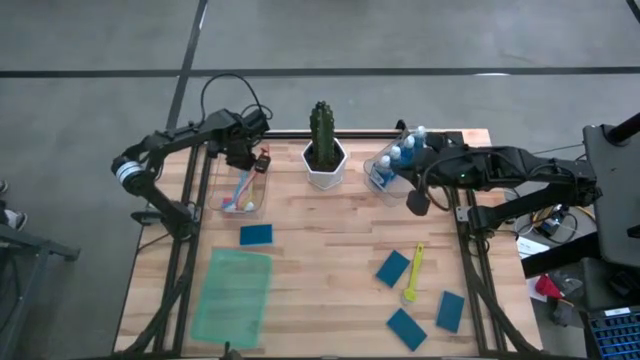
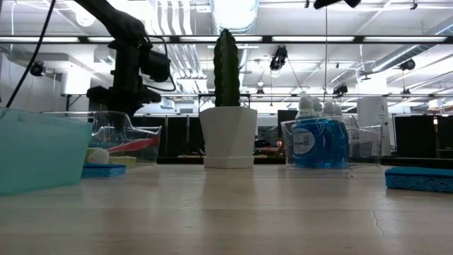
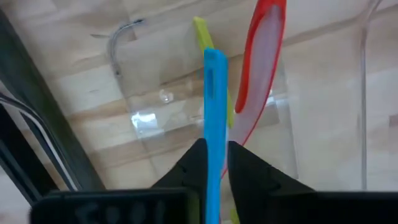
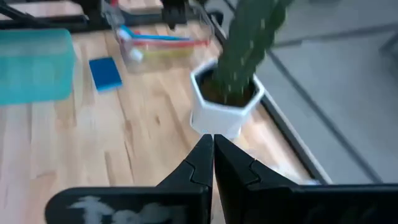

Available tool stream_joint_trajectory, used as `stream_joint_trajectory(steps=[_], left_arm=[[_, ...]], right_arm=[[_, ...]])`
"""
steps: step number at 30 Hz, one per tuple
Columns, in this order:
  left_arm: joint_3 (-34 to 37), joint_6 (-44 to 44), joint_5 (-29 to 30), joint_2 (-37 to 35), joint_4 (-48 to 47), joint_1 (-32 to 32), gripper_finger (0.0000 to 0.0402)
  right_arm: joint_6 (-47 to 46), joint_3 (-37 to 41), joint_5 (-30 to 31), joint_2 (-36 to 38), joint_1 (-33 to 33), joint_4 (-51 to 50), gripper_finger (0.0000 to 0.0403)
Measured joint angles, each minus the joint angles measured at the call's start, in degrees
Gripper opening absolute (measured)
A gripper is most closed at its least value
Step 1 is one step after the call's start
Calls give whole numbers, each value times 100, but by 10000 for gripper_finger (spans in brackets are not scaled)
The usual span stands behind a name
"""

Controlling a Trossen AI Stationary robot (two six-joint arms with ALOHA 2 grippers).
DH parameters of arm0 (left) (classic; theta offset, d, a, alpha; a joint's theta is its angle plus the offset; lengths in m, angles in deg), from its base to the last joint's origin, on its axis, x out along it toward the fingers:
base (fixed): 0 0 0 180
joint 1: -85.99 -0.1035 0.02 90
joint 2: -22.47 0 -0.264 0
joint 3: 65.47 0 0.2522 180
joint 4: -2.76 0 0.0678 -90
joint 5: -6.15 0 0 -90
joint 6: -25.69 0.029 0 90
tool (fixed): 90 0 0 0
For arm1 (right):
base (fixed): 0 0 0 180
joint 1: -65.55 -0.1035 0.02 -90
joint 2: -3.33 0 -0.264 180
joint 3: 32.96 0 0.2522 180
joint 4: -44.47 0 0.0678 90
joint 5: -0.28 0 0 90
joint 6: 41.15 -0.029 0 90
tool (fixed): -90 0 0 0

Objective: Pick & Place Kitchen Sink Supplies
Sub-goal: Put the blue dish brush into the left transparent bin, then put the green dish brush into the left transparent bin

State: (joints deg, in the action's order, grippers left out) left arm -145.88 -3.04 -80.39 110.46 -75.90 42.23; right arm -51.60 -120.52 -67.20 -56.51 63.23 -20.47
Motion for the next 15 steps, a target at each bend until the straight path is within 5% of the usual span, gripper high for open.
stream_joint_trajectory(steps=[9,15], left_arm=[[-256,15,-387,-80,-6,7,153],[-606,-16,-519,-419,-7,106,178]], right_arm=[[-1307,0,-456,24,-2,-958,8],[-2411,0,-1028,26,-4,-1834,8]])
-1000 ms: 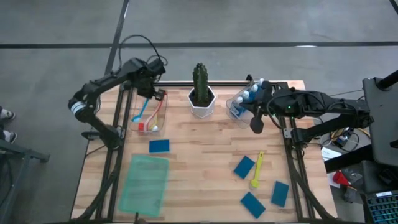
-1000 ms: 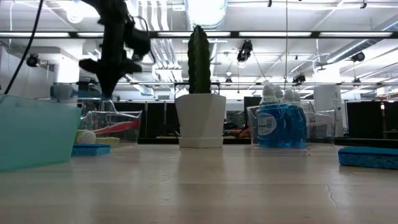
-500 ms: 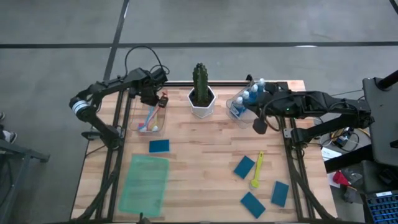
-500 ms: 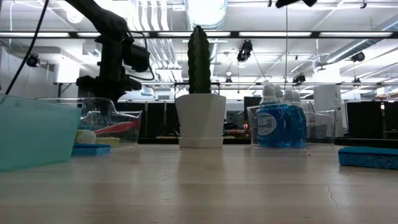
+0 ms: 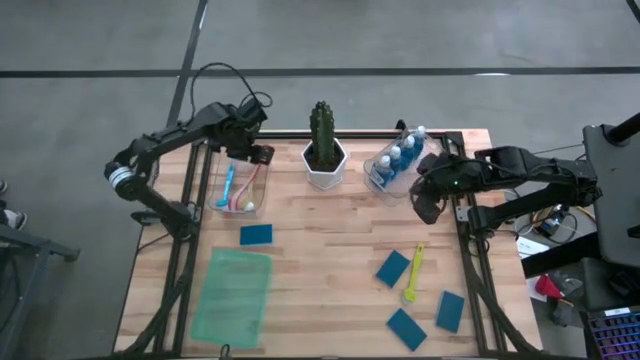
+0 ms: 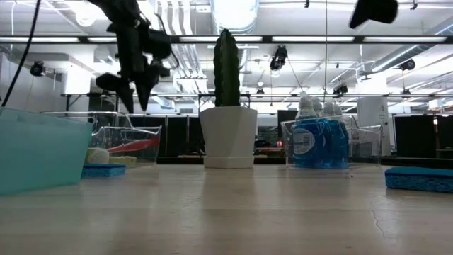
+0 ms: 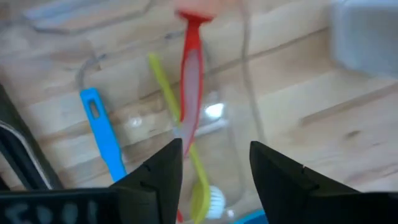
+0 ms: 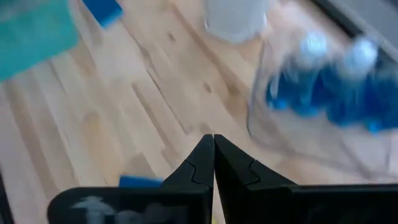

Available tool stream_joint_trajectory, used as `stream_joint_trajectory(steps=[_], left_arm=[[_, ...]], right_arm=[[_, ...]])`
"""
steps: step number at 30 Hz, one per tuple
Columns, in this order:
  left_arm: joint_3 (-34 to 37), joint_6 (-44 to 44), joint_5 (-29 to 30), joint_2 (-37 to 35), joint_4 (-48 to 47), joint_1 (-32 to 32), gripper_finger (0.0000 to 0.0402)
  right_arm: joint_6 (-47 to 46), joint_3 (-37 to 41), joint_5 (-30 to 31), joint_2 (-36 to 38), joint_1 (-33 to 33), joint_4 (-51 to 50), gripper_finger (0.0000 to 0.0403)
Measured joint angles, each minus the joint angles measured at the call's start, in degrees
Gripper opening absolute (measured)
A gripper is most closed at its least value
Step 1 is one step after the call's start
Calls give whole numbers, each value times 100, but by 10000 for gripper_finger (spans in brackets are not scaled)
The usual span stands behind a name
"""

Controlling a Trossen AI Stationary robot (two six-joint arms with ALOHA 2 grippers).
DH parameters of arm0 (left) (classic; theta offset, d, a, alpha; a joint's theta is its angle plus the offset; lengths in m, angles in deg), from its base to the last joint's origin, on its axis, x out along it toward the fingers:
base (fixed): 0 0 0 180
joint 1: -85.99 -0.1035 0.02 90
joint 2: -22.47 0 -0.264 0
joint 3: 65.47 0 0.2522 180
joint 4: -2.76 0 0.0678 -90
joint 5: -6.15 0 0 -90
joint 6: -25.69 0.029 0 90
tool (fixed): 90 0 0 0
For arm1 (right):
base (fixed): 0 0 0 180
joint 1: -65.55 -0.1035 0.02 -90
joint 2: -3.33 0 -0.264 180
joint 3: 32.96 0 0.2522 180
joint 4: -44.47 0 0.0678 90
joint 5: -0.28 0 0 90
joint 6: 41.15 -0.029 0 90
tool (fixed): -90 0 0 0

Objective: Pick & Place Kitchen Sink Supplies
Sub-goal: Put the green dish brush into the left transparent bin

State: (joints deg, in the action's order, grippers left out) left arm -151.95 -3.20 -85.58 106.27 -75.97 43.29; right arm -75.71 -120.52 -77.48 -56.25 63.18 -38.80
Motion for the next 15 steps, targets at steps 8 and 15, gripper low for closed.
stream_joint_trajectory(steps=[8,15], left_arm=[[-370,-823,-9,-848,122,322,177],[-621,-1286,8,-1710,580,768,175]], right_arm=[[-839,308,-449,4,2,-486,8],[-2005,1310,-1737,13,-93,-162,35]])
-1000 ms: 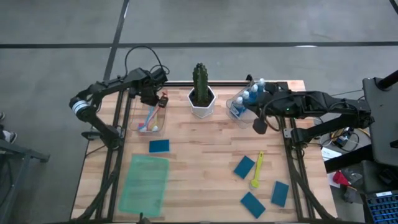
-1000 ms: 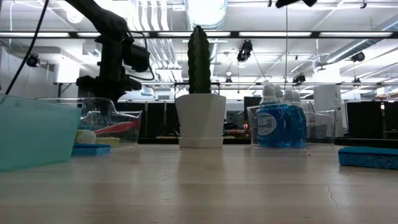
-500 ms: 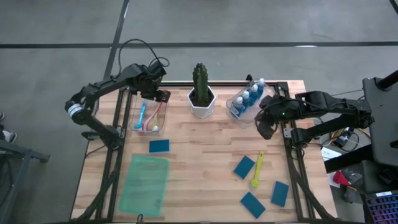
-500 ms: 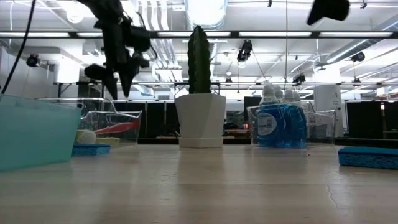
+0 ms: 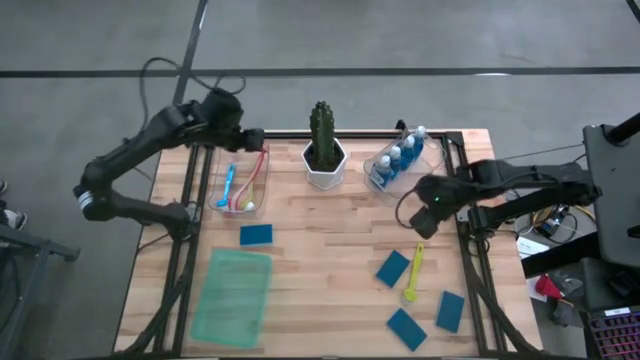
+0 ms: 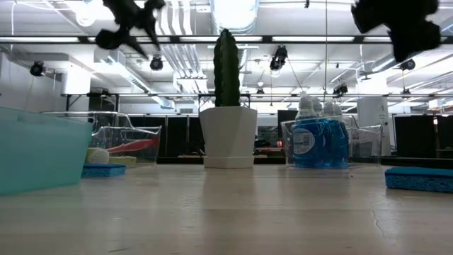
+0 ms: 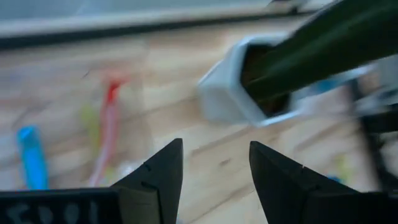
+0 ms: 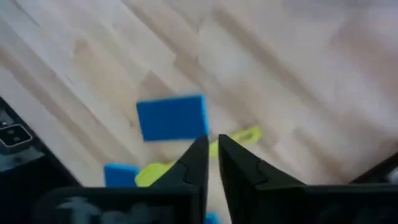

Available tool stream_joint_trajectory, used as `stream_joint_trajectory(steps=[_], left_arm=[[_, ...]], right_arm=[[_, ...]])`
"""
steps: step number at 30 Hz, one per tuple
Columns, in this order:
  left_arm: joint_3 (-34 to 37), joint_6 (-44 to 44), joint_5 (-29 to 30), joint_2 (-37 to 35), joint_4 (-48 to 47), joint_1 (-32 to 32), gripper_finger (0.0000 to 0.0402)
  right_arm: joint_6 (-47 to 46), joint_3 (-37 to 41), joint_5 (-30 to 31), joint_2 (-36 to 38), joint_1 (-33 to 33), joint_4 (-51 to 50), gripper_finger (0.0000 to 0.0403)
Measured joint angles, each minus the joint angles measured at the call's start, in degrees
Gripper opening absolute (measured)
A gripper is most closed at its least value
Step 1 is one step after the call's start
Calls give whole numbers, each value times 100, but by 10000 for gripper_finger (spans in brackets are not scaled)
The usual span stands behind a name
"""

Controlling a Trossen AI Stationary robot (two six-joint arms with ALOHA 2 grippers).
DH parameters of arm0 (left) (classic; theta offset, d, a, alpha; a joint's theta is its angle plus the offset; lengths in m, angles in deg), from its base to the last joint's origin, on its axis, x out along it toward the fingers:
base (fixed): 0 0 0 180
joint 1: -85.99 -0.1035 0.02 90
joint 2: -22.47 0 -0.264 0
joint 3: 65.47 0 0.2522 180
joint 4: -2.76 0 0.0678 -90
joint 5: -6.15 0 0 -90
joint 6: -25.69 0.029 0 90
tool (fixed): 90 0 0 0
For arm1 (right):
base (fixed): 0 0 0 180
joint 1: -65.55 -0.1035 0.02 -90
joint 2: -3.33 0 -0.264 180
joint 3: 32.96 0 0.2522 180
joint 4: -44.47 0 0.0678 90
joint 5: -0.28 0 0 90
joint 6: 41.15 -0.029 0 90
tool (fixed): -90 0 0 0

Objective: Pick & Place Kitchen Sink Supplies
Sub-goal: Put the green dish brush into the left transparent bin

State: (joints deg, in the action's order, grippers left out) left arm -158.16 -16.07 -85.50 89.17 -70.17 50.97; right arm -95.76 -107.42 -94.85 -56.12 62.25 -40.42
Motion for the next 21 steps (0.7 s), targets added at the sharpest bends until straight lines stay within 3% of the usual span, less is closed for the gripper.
stream_joint_trajectory(steps=[7,13,21], left_arm=[[-67,480,-177,-824,2180,445,175],[-67,757,-710,-1214,3361,670,175],[-59,784,-1327,-1243,3670,691,175]], right_arm=[[-2691,1029,-485,-12,-561,654,123],[-4400,1806,-545,-80,-1122,1667,195],[-6014,2251,-546,-485,-1810,2573,214]])
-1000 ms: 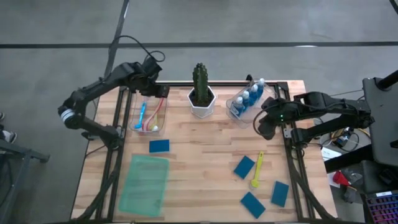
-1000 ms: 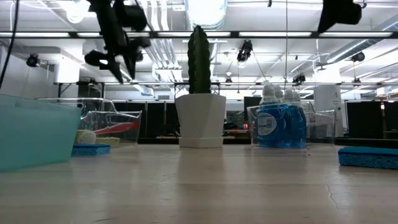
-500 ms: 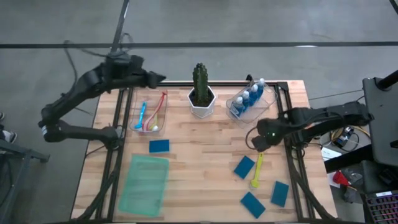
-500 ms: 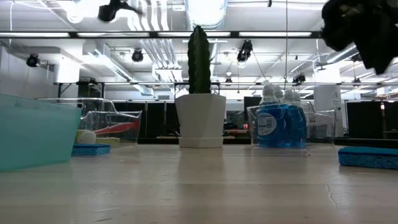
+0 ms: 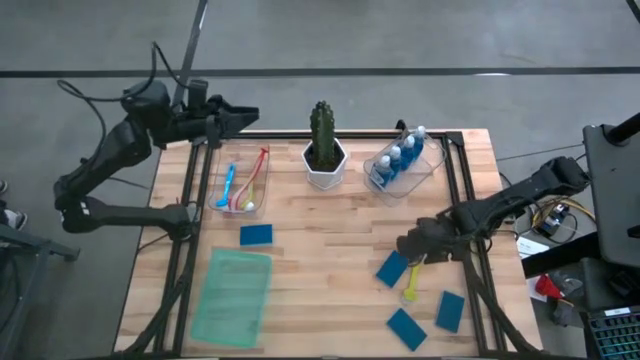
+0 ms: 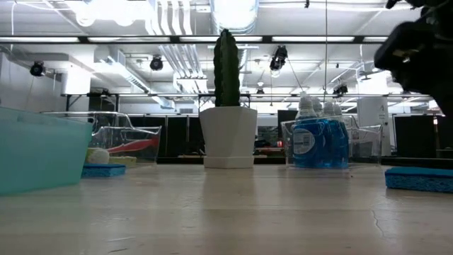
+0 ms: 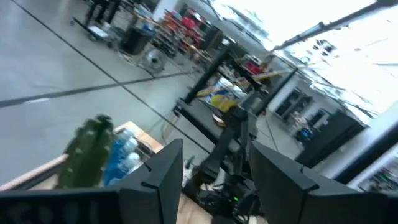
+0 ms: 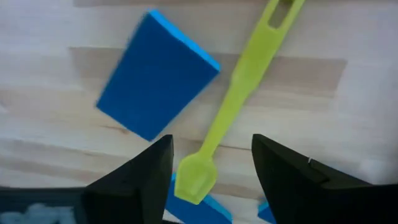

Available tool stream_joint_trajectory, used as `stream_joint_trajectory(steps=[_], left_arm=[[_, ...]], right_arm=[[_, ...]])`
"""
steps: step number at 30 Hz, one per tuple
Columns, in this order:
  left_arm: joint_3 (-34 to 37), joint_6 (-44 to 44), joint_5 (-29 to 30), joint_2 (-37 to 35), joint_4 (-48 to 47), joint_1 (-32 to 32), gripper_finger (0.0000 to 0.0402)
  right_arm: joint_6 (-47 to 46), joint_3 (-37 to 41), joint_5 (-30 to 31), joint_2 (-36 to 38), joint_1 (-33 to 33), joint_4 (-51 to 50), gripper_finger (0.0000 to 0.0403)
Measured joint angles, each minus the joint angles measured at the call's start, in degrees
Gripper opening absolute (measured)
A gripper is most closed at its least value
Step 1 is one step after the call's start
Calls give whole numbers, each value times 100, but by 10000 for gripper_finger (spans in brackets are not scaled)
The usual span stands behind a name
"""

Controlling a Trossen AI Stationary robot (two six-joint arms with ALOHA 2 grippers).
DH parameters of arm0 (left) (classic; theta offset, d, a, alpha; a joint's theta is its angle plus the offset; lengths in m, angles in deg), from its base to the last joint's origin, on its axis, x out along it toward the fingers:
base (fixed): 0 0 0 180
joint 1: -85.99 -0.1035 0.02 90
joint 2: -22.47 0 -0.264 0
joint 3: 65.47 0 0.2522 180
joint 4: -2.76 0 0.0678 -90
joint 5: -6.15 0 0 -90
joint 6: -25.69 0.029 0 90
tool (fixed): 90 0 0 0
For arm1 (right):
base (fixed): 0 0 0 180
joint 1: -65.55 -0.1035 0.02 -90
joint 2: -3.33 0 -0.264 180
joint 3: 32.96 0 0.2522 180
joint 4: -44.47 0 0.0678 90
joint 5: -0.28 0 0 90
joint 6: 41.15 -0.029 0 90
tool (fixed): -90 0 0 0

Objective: Pick & Place Kitchen Sink Supplies
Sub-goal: Put the green dish brush into the left transparent bin

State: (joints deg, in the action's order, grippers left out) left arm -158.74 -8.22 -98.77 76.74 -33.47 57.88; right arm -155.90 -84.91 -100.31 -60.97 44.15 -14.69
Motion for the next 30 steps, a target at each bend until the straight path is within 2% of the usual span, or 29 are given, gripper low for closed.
stream_joint_trajectory(steps=[3,11,23,26,30], left_arm=[[3,-25,-276,28,-2,16,175],[3,-70,-426,69,1,22,175],[3,-70,-564,69,12,22,175],[4,-71,-566,69,17,22,174],[5,-72,-578,71,21,22,175]], right_arm=[[-242,-5,-22,-332,-200,78,215],[-361,-412,-198,-1469,-506,269,215],[78,-685,-846,-2775,-549,803,212],[296,-699,-868,-2926,-543,891,201],[412,-713,-880,-3016,-540,976,167]])
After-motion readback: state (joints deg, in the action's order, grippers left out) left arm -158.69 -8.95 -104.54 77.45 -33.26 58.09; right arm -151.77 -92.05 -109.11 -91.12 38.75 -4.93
